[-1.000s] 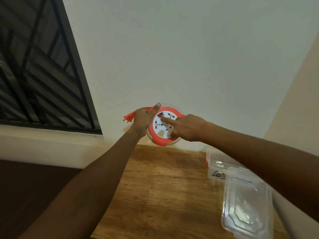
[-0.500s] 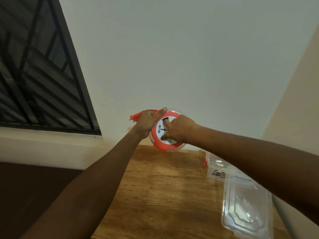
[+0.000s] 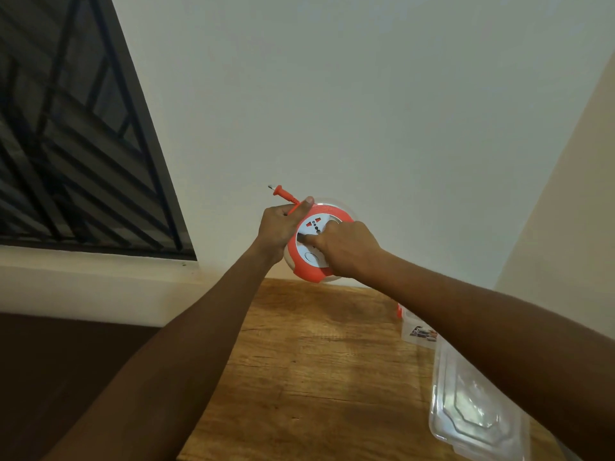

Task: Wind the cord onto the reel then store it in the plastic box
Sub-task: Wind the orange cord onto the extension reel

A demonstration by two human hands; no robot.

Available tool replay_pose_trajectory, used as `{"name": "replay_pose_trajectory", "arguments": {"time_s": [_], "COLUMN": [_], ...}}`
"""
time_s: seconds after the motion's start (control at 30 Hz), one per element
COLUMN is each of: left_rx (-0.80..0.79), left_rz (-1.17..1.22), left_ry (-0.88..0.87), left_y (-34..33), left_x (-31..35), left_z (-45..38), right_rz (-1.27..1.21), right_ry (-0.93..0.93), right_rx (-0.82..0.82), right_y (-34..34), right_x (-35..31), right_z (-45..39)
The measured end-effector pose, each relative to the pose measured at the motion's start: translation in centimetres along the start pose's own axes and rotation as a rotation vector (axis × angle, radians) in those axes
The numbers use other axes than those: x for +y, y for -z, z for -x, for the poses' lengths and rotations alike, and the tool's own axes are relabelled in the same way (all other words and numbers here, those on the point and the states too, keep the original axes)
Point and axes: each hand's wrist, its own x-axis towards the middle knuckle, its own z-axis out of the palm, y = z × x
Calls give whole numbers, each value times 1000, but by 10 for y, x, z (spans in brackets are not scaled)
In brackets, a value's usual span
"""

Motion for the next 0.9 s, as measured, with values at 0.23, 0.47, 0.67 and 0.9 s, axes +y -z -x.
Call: {"name": "replay_pose_trajectory", "arguments": {"time_s": [0.23,0.47,0.67,0.9], "left_rx": [5,96,192,40], "left_rz": [13,137,161,66], "left_ry": [29,143,199,465], "left_y": [4,17,22,57], "left_x": [-17,-40,-64,-119], "left_z": [2,2,0,-5], "right_rz": [-123,-1063,-2004,-1965], "right_ry": [62,-541,-800,-952], "right_rx": [73,302,-20,-49], "right_y": [-7,-36,-76,-121], "right_x": [7,20,-16,-48], "right_z": [6,18,13,-18]}}
